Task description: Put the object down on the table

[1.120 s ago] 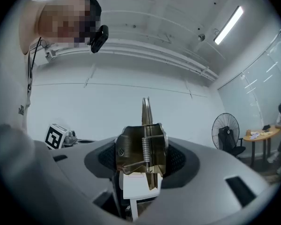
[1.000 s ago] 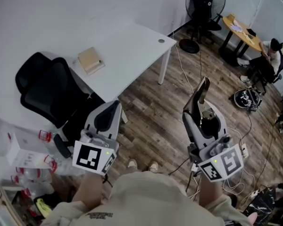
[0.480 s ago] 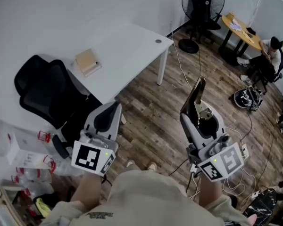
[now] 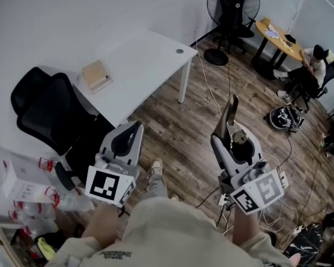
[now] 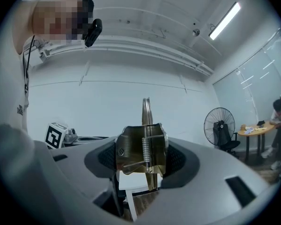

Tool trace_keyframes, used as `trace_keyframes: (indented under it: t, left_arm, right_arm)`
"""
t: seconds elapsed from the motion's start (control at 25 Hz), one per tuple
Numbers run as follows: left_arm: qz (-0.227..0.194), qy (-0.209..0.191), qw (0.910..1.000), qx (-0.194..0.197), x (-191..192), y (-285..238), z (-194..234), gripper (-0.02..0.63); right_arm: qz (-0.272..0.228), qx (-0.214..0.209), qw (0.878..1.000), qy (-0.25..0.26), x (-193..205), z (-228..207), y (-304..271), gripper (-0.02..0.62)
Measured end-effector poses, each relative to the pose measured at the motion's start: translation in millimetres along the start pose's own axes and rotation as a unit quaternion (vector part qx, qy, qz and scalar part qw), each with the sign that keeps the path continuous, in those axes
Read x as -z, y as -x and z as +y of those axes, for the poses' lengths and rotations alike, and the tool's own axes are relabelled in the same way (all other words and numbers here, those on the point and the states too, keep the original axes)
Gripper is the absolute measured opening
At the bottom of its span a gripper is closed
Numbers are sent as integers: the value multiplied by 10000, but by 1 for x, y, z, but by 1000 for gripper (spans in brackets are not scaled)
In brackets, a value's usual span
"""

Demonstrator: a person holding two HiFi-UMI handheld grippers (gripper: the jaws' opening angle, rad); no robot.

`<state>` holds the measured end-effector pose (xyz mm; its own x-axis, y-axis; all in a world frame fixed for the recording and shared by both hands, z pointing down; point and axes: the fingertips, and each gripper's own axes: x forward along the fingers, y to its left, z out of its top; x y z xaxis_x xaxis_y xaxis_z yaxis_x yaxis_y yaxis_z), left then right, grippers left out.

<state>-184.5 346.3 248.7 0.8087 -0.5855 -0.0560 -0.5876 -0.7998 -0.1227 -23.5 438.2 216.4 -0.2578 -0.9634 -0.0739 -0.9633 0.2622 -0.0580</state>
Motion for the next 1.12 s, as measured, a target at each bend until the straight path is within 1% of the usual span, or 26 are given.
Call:
trace_keyframes:
  t: [0.04,0.16,0.36,0.48,0.8,0.96,1.12]
  left_arm:
    - [-11,-1,10000,-2,0,-3,1,21]
    - [-2,179,9998,-8,-1,-15,7,21]
    - [-26,47,10000,49,5,-37,24,21]
    - [63,162,9998,73,13,-57,34,21]
    - [223,272,9991,226,32,-128,76,21]
    - [188,327,9990,233,37,-161,109,21]
    - [315,346,9982,367,53,-197,144,21]
  right_arm:
    - [0,28,10000,-15,1,-3,-1,235]
    - [2,100,9999,-42,2,-14,-11,235]
    - [101,186,9998,-10,7,-33,-33,235]
    - [260,249,9994,24,15,-48,-54,235]
    - [604,379,9974,143,34,-97,-129,235]
    - [706,467,9962,192,40,-118,-173,235]
    - [930,581,9934,323,54,-138,-223,235]
